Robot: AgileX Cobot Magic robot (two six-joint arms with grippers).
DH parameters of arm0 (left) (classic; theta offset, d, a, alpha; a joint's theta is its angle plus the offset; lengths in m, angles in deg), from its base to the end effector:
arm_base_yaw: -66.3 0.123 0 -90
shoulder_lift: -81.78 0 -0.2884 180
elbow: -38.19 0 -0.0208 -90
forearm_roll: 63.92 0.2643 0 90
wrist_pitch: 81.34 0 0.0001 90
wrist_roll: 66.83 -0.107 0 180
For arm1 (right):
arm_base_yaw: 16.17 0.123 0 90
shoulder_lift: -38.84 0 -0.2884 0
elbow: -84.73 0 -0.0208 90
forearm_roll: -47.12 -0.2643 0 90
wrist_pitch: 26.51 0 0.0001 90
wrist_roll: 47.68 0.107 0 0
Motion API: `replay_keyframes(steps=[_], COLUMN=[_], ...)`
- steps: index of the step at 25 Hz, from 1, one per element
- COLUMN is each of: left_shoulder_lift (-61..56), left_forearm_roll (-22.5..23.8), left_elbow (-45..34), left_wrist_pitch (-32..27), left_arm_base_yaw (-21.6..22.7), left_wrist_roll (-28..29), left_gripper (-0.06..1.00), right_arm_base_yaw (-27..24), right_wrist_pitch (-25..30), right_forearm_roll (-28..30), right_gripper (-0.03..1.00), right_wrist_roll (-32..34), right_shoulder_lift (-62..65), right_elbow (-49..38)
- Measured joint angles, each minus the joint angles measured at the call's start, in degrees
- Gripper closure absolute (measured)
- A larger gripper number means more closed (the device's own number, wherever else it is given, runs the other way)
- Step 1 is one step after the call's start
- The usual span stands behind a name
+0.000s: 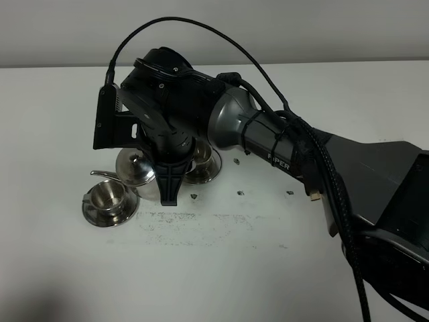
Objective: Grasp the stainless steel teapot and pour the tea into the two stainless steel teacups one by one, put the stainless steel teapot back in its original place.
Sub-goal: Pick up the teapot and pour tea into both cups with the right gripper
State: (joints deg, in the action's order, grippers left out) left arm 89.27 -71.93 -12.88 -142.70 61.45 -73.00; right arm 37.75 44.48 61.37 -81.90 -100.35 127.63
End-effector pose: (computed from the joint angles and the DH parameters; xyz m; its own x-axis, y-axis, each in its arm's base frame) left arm 0.0197 -0.0148 0.2635 -0.4854 0.0814 -0.8705 0.2095 0.9775 -0.0255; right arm 0.3188 0.3951 0.2019 0.0286 -0.9989 -0.0362 -0.9471 -0.0154 -0.3205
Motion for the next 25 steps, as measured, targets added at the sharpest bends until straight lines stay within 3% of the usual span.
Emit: replay_keyframes(steps=[16, 25], left_shoulder_lift=[0.0, 0.0], left_forearm_roll=[0.0, 0.0], left_elbow=[0.0, 0.0], left_wrist_pitch=[0.0, 0.0], left_arm_base_yaw=[0.0, 0.0], left_wrist_roll=[0.0, 0.0], left_gripper=[0.62, 0.62], right_arm_base_yaw=[1.3, 1.3], right_wrist_pitch=[0.0, 0.0], right_forearm_roll=[0.0, -0.5], right_gripper=[0.8, 0.8], right_wrist_roll=[0.1, 0.1], right_shoulder_lift=[-1.1, 5.2], right_elbow=[-0.2, -9.8])
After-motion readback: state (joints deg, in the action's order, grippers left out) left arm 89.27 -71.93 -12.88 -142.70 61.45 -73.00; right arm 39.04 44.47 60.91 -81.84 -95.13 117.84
